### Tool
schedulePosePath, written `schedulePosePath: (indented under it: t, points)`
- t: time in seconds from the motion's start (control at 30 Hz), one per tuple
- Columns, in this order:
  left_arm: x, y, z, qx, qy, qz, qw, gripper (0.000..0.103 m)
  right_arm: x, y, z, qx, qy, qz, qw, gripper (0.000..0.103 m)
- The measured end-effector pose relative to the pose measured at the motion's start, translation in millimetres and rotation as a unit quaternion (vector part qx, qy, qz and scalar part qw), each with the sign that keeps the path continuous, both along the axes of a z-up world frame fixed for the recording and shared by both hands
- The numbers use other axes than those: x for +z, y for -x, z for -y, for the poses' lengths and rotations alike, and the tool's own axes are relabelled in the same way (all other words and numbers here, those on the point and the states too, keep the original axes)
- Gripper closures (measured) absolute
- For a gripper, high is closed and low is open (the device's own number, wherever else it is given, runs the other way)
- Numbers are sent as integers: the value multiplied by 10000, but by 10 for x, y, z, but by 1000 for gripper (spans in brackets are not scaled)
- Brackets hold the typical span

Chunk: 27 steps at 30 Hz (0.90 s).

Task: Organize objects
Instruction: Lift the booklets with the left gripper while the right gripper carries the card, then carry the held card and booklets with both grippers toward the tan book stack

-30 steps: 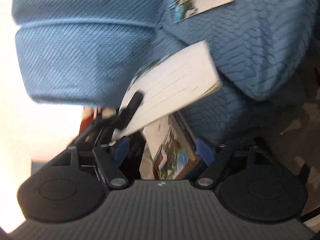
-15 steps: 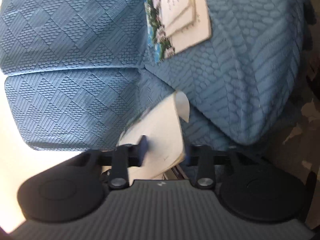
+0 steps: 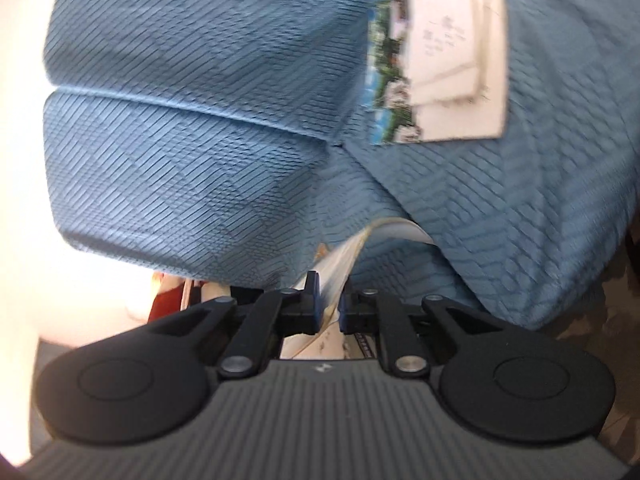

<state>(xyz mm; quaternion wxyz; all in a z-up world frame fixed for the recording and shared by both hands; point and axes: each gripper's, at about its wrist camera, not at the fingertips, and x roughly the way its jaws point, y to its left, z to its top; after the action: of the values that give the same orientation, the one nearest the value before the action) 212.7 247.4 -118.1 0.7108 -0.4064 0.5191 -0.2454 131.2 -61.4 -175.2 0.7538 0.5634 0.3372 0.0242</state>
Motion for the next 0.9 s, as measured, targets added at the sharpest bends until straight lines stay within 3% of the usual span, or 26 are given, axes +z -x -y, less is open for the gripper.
schedulePosePath:
  t: [0.6,0.7,0.9]
  points:
    - [871,200,-475,520,174,806,9952,96,896,-195,-372,860,736,888,9896,93]
    - [927,249,-586,626,168,912,9937,95,994,-227,-503,1072,964,1102,9834,92]
    - [853,357,-802,824,28,965,9919,95,949,-314,-726,1331,961,1101,9803,92]
